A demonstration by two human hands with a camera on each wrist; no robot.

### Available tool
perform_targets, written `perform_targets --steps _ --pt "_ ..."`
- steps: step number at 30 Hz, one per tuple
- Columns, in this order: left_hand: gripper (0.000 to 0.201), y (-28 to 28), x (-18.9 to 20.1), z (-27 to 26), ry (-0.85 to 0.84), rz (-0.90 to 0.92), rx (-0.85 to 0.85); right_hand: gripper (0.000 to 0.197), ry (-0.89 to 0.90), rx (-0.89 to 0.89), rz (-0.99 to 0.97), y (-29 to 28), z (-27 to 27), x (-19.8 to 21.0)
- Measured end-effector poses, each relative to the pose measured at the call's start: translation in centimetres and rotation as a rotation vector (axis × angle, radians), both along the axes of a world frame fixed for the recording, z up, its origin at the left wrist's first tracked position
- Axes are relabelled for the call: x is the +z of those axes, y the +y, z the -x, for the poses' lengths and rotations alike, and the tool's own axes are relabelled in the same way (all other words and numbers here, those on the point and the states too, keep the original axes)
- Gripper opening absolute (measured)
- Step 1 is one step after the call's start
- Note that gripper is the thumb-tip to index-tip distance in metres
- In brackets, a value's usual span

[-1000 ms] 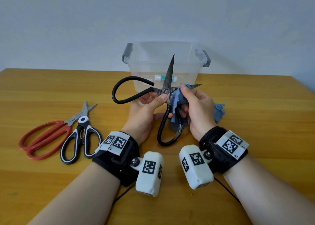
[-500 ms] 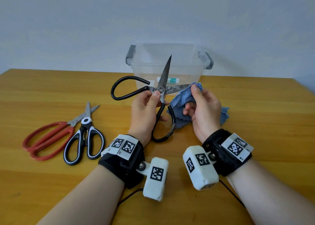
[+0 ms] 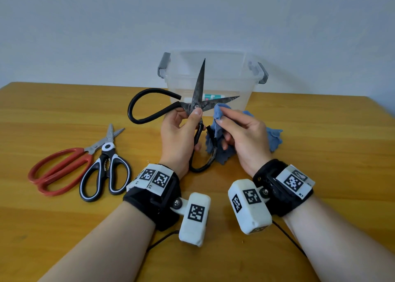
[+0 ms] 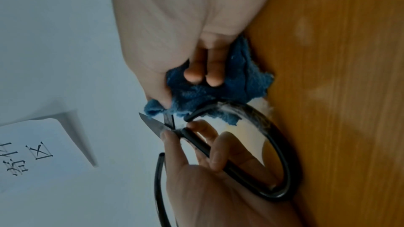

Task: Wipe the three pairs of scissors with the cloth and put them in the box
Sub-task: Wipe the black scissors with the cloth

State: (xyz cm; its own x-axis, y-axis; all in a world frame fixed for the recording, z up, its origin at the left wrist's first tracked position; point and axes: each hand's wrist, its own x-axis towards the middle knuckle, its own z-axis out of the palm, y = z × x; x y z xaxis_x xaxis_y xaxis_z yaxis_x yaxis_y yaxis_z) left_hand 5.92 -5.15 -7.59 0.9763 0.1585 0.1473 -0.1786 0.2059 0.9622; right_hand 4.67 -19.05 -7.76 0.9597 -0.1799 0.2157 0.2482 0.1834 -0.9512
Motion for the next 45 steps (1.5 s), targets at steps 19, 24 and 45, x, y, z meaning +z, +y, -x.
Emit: perform_targets --steps 19,24,45 --pt "0.022 -1.4 0.7 0.9 -0.045 0.024 -0.110 0.018 -0.116 -0.223 0.064 0.5 -0.4 0.2" --pt "0.018 -1.4 0.6 0.6 -0.021 0.016 -0.086 0.016 -0.061 -0.279 -0.071 0.1 -0.8 0.0" --pt "0.015 -1.1 0.6 0.6 0.009 -0.005 -0.088 0.018 -0.035 -0.285 -0.012 0.1 -0.4 0.2"
